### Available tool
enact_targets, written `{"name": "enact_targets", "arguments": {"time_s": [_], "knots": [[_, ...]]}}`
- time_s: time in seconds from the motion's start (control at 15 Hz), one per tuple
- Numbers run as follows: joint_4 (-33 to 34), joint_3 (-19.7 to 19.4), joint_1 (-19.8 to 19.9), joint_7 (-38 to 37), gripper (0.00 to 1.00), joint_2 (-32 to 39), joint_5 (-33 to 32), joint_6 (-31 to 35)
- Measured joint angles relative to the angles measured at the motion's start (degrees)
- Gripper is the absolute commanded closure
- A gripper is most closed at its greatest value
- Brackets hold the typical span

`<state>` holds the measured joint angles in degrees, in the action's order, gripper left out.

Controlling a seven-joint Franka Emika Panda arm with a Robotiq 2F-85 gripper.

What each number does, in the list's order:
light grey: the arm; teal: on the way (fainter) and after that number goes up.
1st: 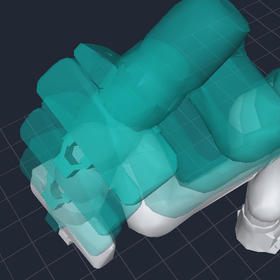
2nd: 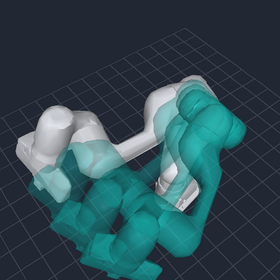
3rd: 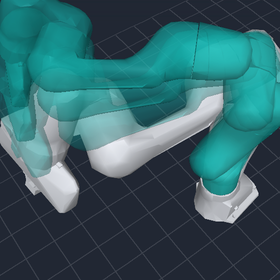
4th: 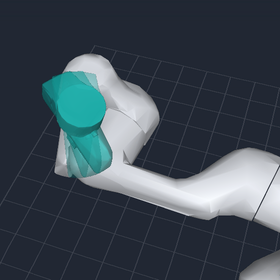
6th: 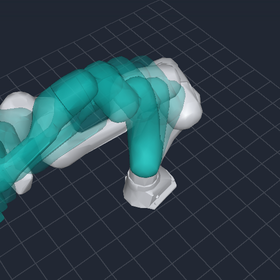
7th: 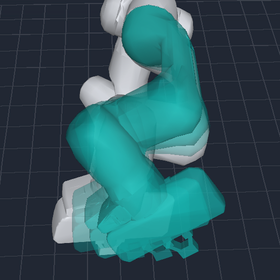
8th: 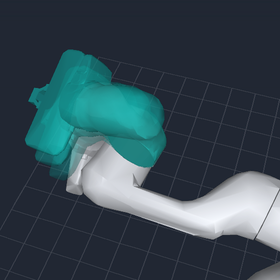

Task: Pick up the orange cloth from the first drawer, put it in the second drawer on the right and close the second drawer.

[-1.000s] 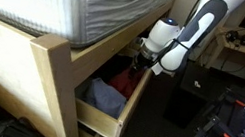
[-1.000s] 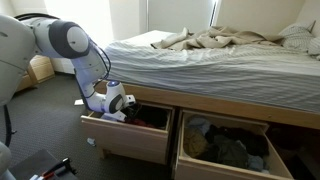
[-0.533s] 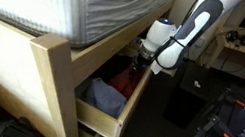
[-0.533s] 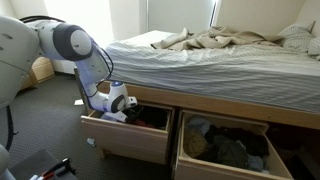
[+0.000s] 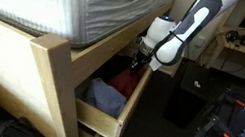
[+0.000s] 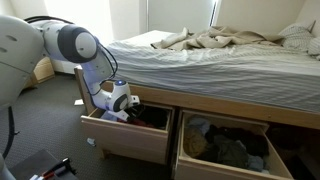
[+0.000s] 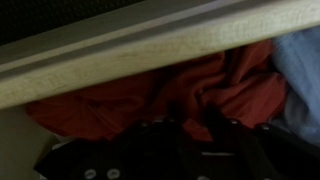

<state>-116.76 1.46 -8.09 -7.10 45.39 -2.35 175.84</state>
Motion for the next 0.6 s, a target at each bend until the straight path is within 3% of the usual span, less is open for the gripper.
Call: {"name": "enact_targets", "arguments": {"time_s": [0.4, 0.6], "knots": [[0.1, 1.9, 1.8, 0.0, 1.0, 0.0, 0.8, 0.3], [-0.8, 5.0, 5.5, 0.3, 1.0, -0.8, 2.4, 7.8]]}}
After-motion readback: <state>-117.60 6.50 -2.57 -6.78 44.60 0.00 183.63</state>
